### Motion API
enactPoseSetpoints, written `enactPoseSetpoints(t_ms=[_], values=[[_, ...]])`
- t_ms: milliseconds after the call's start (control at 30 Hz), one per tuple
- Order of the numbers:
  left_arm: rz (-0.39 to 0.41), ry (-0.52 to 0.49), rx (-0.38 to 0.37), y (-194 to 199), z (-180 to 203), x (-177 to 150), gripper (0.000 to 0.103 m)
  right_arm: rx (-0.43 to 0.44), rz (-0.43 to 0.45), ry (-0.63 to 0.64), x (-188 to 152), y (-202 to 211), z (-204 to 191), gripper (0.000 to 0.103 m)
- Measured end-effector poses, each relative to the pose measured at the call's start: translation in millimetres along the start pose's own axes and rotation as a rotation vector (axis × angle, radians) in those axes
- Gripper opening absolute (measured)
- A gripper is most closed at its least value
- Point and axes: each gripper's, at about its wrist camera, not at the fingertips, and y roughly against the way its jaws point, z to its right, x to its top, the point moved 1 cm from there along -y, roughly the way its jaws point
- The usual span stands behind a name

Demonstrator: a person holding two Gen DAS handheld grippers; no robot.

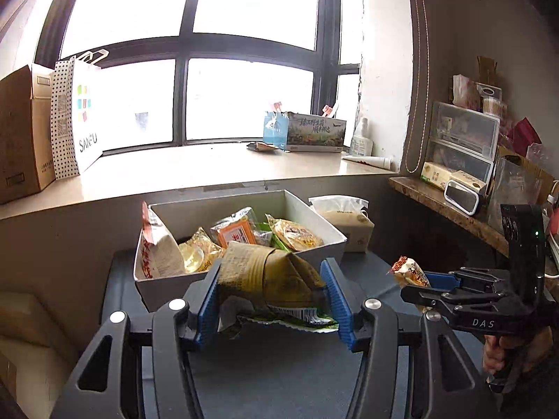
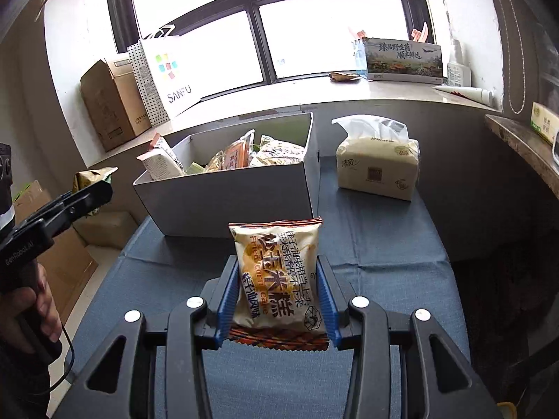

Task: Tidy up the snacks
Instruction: 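Lower the rice-cracker bag and wrapper into the box and open both grippers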

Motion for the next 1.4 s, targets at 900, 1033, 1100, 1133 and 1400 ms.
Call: enactPoseSetpoints(t_ms=[900,1033,1100,1133,1400], values=[[-0.248,0.094,0.177,-168.9,-83.9,87.8,0.1,-0.107,-0.101,0.055,178.1,-182.1,-17.0,0.085],[-0.207,0.122,0.171,-154.6,-88.2,87.9,0.103,-0.142,-0.139,0.085,167.2,-188.4,-8.3,0.102],[-0.204,0.1,0.174,-149.7,-84.7,89.2,0.103,-0.155,-0.174,0.097,161.6,-191.0,-7.6,0.103],[-0.195,0.088,0.187,-145.9,-82.3,90.2,0.103,-0.155,-0.18,0.101,159.9,-190.3,-7.9,0.103],[0.03,0.025,0.251,-66.2,-54.7,93.3,0.103,-0.263,0.041,0.204,155.7,-121.5,-27.3,0.103]])
